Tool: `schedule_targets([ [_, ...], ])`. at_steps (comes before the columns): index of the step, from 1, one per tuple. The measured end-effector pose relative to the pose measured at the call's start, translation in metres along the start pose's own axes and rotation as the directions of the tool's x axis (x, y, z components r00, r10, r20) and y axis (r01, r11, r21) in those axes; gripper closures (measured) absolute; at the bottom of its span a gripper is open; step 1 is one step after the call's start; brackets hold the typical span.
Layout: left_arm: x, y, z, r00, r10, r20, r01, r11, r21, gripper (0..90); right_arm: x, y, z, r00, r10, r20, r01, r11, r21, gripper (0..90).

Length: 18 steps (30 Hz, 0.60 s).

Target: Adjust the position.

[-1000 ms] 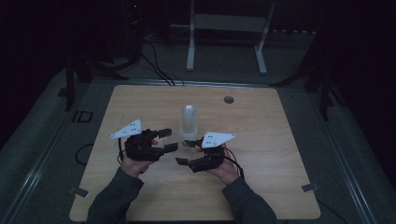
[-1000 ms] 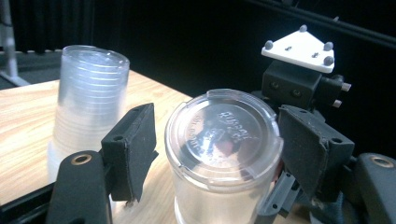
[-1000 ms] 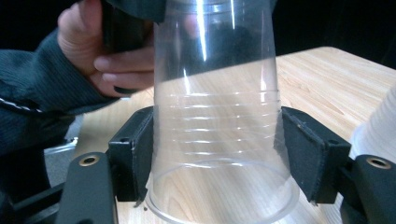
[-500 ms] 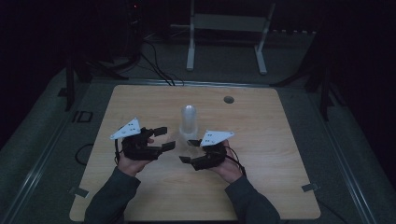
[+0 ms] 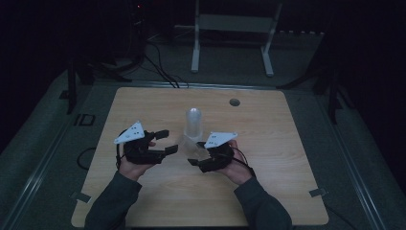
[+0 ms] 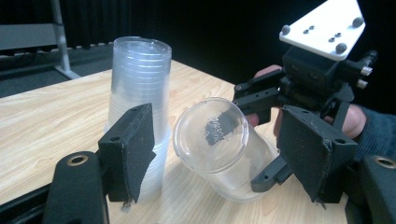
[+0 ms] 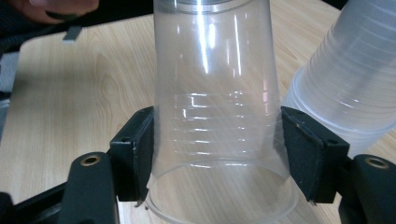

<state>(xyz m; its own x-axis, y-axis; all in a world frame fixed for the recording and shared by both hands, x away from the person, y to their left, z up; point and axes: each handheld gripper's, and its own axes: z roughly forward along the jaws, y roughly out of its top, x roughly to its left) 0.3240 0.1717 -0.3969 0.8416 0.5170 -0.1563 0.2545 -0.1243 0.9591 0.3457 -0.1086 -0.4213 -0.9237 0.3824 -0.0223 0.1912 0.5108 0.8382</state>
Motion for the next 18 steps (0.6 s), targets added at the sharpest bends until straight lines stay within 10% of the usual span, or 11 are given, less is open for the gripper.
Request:
schedule_targets([
  [18, 0.0086, -0.0071, 0.0020, 0.9999, -0.006, 0.010, 0.005, 0.9983, 0.059, 28.3, -0.0055, 0.0098, 0.0028, 0.9960, -0.086, -0.023, 0.088, 0.986, 0.139, 31.8],
])
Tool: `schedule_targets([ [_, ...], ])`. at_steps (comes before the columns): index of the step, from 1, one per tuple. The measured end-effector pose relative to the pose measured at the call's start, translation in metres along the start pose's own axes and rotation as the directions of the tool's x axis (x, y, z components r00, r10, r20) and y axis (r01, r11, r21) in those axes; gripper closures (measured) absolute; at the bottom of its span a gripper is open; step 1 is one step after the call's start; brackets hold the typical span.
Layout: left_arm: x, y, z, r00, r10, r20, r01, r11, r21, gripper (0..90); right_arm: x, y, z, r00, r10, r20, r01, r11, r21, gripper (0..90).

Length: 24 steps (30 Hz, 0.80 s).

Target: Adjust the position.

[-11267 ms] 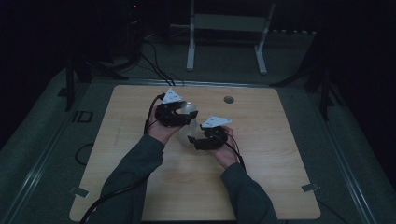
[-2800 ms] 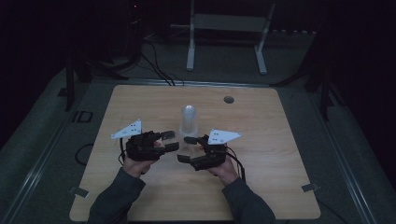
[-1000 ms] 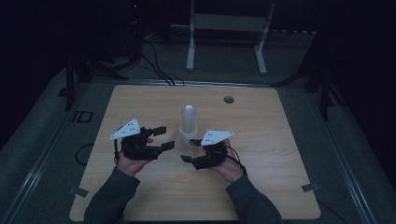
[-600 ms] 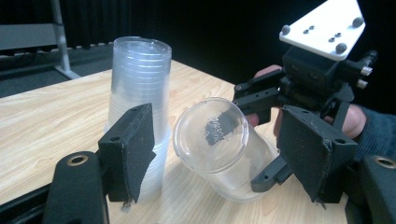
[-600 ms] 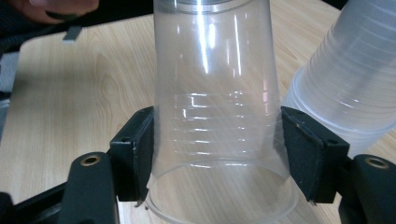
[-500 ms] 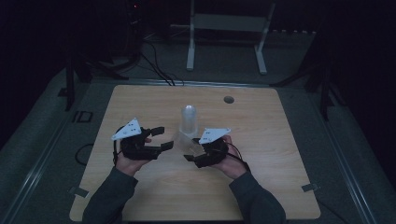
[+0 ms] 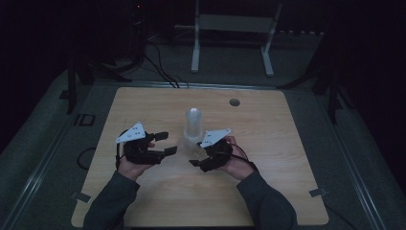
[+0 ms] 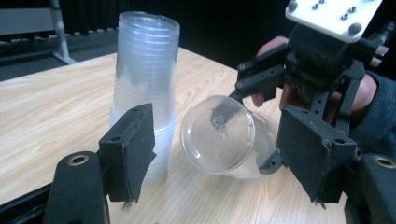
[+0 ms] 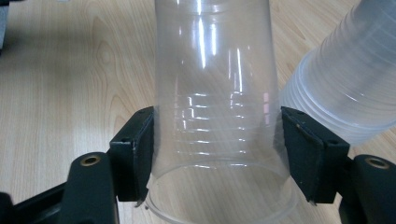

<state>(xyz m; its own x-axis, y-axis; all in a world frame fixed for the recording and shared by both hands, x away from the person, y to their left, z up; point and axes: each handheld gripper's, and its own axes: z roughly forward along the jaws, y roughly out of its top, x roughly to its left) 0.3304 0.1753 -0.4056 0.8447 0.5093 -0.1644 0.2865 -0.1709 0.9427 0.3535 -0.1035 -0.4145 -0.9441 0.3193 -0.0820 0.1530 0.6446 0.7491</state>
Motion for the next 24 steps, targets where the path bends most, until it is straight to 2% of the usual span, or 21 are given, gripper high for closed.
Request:
schedule_targets([
  [8, 0.004, -0.001, 0.000, 0.9995, 0.024, 0.022, -0.025, 0.9984, 0.052, 29.8, -0.002, 0.002, -0.002, 0.9997, -0.025, 0.003, 0.025, 0.999, 0.047, 31.8],
  [11, 0.007, 0.002, 0.000, 0.9989, 0.035, 0.031, -0.037, 0.9978, 0.056, 30.5, -0.003, 0.005, -0.004, 0.9985, -0.056, 0.002, 0.055, 0.996, 0.066, 31.8],
  [19, 0.013, 0.011, 0.001, 0.9952, 0.076, 0.062, -0.080, 0.9941, 0.073, 30.7, -0.006, 0.007, -0.008, 0.9964, -0.084, -0.006, 0.085, 0.992, 0.094, 31.8],
  [24, 0.013, 0.013, 0.002, 0.9939, 0.098, 0.051, -0.103, 0.9886, 0.110, 32.7, -0.009, 0.006, -0.010, 0.9949, -0.097, -0.025, 0.099, 0.990, 0.096, 31.7],
])
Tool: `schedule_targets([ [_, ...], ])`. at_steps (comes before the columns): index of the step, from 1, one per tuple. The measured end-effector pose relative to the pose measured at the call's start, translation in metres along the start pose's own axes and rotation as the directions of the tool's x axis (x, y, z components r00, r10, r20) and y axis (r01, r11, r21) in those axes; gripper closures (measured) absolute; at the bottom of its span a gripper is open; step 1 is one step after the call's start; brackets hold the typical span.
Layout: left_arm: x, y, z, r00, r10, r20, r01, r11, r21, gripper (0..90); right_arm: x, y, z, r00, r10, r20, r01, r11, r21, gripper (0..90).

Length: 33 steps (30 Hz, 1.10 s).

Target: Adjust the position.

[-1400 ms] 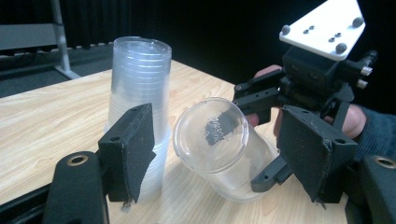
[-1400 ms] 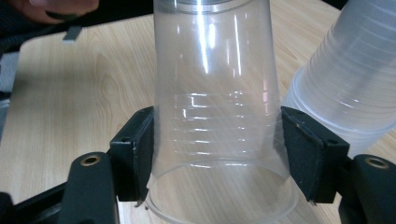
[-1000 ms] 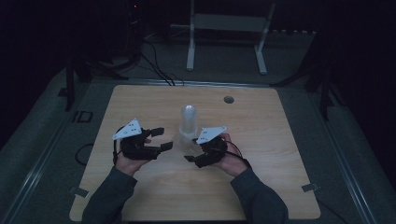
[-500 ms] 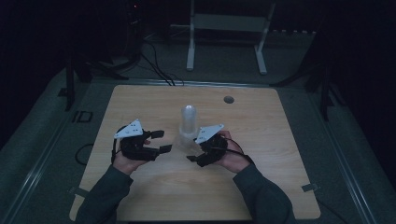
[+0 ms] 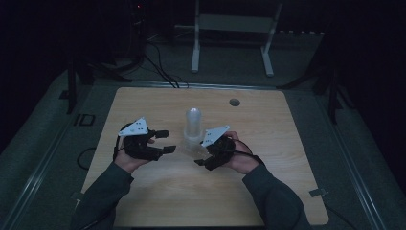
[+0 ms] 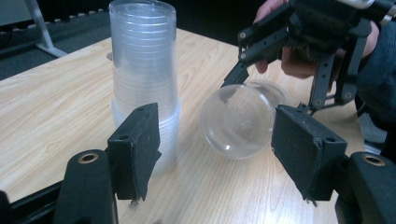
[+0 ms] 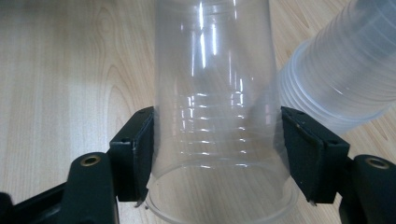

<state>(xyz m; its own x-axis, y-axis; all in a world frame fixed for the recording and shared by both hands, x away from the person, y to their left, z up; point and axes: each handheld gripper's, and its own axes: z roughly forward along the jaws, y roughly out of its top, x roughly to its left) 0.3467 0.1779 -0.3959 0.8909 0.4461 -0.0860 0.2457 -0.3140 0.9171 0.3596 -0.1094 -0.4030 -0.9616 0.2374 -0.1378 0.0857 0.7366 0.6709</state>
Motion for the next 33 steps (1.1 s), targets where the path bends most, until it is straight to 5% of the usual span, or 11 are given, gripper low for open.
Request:
schedule_targets([
  [15, -0.001, 0.010, -0.002, 0.9975, 0.070, -0.003, -0.070, 0.9951, 0.070, 32.6, -0.005, 0.006, -0.006, 0.9989, -0.041, -0.024, 0.042, 0.999, 0.028, 31.7],
  [33, -0.009, 0.019, 0.007, 0.9877, 0.153, 0.032, -0.157, 0.9709, 0.181, 32.7, -0.006, 0.007, -0.004, 0.9966, -0.070, -0.044, 0.072, 0.996, 0.058, 31.8],
])
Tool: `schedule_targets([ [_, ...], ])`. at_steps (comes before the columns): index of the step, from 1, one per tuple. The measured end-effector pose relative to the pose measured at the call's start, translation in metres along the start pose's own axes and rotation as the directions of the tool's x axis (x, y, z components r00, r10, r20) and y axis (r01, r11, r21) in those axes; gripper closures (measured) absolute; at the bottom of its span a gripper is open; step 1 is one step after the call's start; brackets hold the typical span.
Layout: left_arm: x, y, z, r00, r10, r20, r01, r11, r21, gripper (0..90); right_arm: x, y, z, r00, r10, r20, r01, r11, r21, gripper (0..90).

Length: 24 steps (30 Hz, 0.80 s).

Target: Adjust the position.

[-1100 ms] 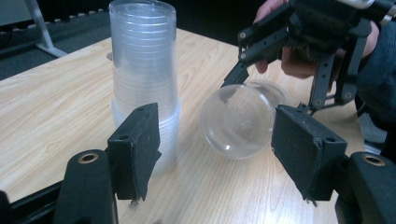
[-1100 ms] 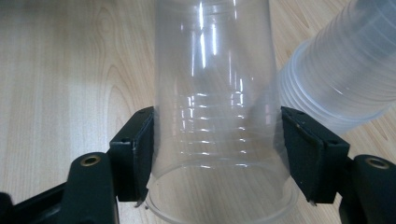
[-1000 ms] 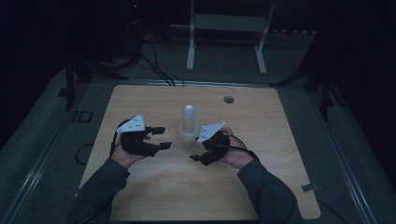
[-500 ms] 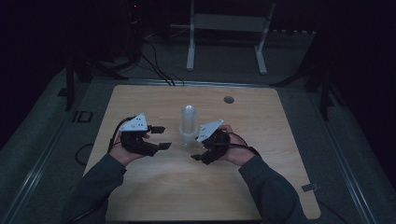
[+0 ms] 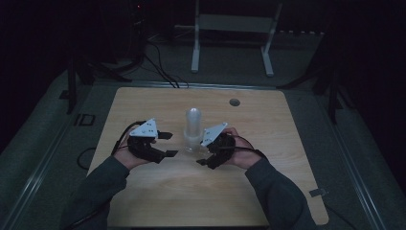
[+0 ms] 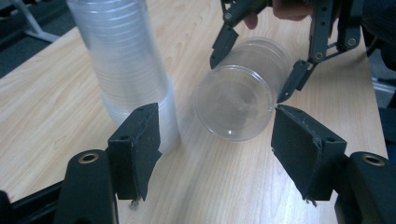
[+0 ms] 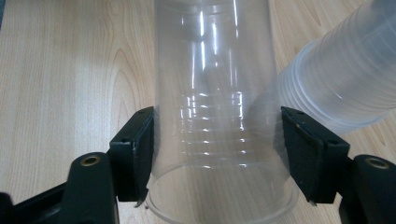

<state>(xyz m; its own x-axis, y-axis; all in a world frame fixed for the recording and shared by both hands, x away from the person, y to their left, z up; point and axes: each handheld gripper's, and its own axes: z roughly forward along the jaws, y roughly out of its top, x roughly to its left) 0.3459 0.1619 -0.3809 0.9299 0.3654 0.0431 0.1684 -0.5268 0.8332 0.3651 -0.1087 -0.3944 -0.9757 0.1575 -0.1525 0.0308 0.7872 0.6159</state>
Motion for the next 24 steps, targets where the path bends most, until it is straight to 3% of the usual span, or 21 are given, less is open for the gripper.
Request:
schedule_targets([
  [13, -0.007, 0.003, 0.008, 0.9985, 0.053, 0.015, -0.054, 0.9944, 0.091, 32.7, 0.004, 0.000, 0.006, 0.9998, -0.019, -0.008, 0.019, 0.999, 0.038, 31.8],
  [24, -0.008, 0.000, 0.012, 0.9986, 0.052, 0.013, -0.053, 0.9930, 0.106, 30.5, 0.004, 0.000, 0.007, 0.9997, -0.022, -0.007, 0.022, 0.998, 0.057, 31.8],
])
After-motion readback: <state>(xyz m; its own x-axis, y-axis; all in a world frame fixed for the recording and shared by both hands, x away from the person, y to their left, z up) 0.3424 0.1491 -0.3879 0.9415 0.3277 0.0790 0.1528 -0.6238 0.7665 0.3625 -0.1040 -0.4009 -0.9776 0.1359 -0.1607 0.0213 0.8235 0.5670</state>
